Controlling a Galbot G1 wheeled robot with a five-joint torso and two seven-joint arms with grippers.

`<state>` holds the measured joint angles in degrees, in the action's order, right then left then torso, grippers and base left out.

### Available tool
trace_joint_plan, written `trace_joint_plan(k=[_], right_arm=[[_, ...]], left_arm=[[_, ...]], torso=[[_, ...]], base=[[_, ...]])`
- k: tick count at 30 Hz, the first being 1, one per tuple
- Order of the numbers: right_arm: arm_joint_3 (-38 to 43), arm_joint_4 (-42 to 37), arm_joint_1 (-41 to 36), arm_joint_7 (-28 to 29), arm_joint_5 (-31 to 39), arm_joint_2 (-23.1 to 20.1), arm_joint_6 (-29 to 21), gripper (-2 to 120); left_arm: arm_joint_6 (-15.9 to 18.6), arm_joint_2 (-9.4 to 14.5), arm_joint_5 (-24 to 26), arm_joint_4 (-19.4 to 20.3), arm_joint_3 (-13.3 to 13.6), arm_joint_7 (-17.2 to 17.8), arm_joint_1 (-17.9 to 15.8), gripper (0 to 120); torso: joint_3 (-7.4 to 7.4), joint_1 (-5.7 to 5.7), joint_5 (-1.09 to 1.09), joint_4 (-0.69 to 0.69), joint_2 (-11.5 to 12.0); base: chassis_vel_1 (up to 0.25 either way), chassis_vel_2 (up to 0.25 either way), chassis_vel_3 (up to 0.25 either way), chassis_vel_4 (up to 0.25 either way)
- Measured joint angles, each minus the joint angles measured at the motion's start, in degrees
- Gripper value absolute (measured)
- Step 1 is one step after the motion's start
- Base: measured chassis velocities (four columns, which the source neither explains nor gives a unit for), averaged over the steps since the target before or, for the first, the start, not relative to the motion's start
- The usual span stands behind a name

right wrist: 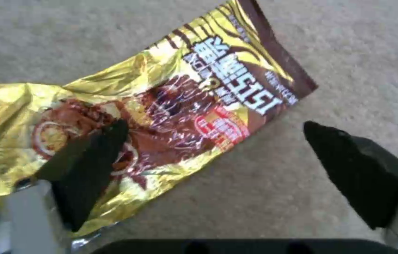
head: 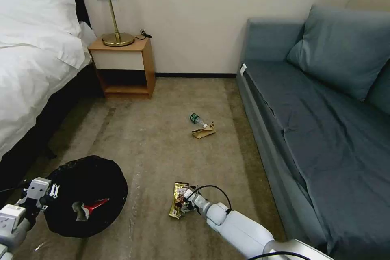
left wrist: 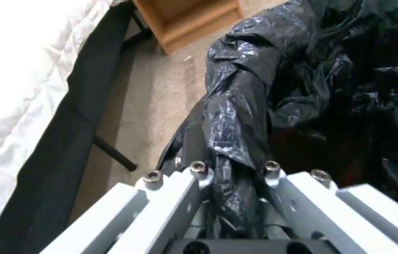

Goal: Pick up the trash bin, then pick up the garbage on the floor and place it into the trash bin.

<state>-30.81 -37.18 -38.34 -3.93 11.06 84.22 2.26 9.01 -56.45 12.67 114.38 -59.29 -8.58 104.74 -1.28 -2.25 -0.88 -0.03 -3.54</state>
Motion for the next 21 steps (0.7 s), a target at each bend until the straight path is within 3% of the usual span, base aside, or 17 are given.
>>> trace_joint_plan(k=[2, 9, 13, 17, 21], right_arm=[[0.0, 0.6, 0.0, -1.0, -0.1, 0.4, 0.5, 82], [0.3, 2.0, 0.1, -2.2, -0.6, 1.6, 1.2, 61], [0.5, 2.7, 0.1, -3.3, -0.8, 2.0, 1.5, 41], [0.7, 3.0, 0.0, -4.1, -1.0, 2.1, 1.7, 32], [0.9, 3.5, 0.0, -5.0, -1.1, 2.3, 2.1, 14]], left_arm=[[-0.1, -0.2, -0.1, -0.2, 0.2, -0.1, -0.2, 4], [-0.5, -0.2, -0.1, -0.6, 0.2, -0.4, -0.2, 4], [-0.8, -0.3, -0.1, -0.8, 0.1, -0.5, -0.2, 4], [-0.9, -0.4, 0.0, -0.9, 0.2, -0.5, -0.3, 4], [-1.0, -0.4, 0.0, -1.1, 0.2, -0.6, -0.4, 4]], torso=[[0.01, 0.0, -0.02, -0.02, 0.0], [0.0, 0.0, 0.04, 0.0, 0.0], [-0.01, 0.0, 0.02, 0.01, 0.0], [-0.01, 0.0, 0.03, 0.03, 0.0], [-0.01, 0.0, 0.04, 0.04, 0.0]], base=[[0.0, 0.0, 0.0, 0.0], [0.0, 0.0, 0.0, 0.0], [0.0, 0.0, 0.0, 0.0], [0.0, 0.0, 0.0, 0.0], [0.0, 0.0, 0.0, 0.0]])
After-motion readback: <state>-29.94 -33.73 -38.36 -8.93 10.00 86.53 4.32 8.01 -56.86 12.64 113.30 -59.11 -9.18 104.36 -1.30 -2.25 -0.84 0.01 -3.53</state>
